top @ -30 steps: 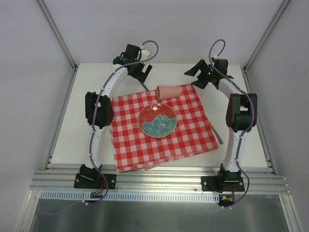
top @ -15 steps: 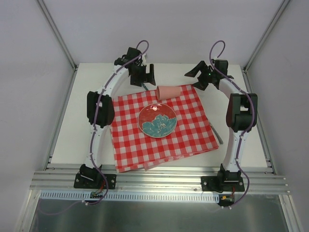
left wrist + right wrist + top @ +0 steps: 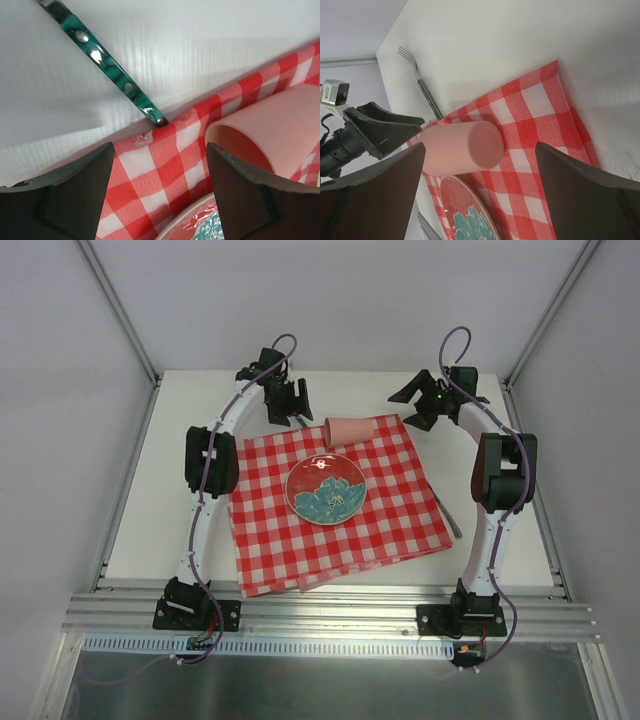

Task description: Set the dinner table for one person

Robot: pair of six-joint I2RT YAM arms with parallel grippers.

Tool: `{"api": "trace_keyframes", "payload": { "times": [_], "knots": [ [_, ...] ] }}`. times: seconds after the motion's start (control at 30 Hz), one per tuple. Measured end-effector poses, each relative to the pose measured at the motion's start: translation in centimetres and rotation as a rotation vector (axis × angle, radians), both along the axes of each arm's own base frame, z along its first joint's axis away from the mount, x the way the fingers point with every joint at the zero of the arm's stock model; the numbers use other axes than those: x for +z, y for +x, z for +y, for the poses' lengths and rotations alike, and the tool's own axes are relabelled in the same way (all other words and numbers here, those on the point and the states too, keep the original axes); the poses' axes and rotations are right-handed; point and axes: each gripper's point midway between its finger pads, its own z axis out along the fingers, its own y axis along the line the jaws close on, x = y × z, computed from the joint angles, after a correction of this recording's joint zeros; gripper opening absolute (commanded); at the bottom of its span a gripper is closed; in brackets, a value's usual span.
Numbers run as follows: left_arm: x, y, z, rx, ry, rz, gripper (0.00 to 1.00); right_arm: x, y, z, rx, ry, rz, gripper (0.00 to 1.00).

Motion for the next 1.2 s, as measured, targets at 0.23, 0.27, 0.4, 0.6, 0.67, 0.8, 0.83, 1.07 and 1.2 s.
{"api": "trace_keyframes", "payload": {
  "times": [0.23, 0.27, 0.4, 0.6, 0.67, 0.8, 0.83, 1.07, 1.2],
  "knots": [
    [-0.5, 2.1, 1.6, 0.063, -0.021, -0.019, 0.68, -1.1, -0.3, -0.2, 0.0, -0.022, 0.025, 0.97],
    [-0.6, 2.5, 1.8, 0.069, -0.023, -0.026, 0.66, -1.3, -0.3, -0.3, 0.001, -0.024, 0.028, 0.97],
    [-1.3, 3.2, 1.9, 0.083, -0.032, -0.03, 0.65, -2.3, -0.6, -0.3, 0.004, -0.028, 0.055, 0.97],
    [-2.2, 3.7, 1.6, 0.101, -0.044, -0.027, 0.61, -3.1, -0.8, -0.3, 0.005, -0.029, 0.08, 0.97],
    [-2.4, 3.8, 1.6, 0.107, -0.044, -0.023, 0.56, -3.4, -0.8, -0.3, 0.004, -0.028, 0.086, 0.97],
    [-2.8, 3.9, 1.6, 0.11, -0.032, -0.027, 0.47, -3.8, -0.8, -0.8, -0.008, -0.022, 0.099, 0.97],
    [-2.9, 4.1, 1.6, 0.11, -0.03, -0.032, 0.47, -3.8, -0.7, -1.1, -0.015, -0.02, 0.101, 0.97],
    [-3.2, 4.1, 0.7, 0.088, 0.063, -0.086, 0.52, -4.4, 0.0, -4.1, -0.082, 0.019, 0.135, 0.97],
    [-3.4, 3.6, -0.7, 0.067, 0.157, -0.128, 0.54, -4.8, 1.0, -5.4, -0.112, 0.058, 0.154, 0.97]
  ]
}}
